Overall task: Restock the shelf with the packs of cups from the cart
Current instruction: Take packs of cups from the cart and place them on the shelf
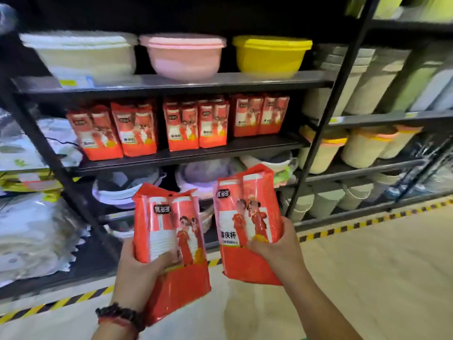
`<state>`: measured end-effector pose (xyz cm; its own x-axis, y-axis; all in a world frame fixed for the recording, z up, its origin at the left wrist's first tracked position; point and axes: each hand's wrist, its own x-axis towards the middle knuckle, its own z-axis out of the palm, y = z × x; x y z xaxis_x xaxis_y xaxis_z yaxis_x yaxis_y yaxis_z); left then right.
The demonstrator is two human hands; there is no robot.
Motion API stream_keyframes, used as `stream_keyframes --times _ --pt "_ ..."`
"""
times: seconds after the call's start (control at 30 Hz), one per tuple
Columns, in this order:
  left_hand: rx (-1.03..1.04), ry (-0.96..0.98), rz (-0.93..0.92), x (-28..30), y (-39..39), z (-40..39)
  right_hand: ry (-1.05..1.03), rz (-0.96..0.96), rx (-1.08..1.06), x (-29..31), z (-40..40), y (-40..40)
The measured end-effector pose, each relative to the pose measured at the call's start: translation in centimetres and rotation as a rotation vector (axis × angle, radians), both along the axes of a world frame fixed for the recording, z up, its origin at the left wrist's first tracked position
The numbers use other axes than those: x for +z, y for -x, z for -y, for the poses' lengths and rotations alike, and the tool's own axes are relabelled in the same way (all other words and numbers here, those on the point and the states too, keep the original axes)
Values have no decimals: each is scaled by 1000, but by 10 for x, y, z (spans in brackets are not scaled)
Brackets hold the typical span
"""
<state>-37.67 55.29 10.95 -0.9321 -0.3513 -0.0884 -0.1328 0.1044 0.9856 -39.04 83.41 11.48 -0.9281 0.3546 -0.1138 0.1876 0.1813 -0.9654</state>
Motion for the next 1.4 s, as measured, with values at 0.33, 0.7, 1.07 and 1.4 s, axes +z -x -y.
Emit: stream_keyframes --times 0.33,0.7,1.07,1.4 --pt "-91 34 15 1 82 -101 55 13 -94 -11 -102 49" --pt "-185 -111 -12 -23 238 -185 -93 55 -157 -5 -178 171" --pt "-189 -140 -1 -10 351 -219 -100 -7 -163 -5 -214 283" --pt "-164 -79 -39 -3 445 -278 -55 -26 -91 -12 -283 391"
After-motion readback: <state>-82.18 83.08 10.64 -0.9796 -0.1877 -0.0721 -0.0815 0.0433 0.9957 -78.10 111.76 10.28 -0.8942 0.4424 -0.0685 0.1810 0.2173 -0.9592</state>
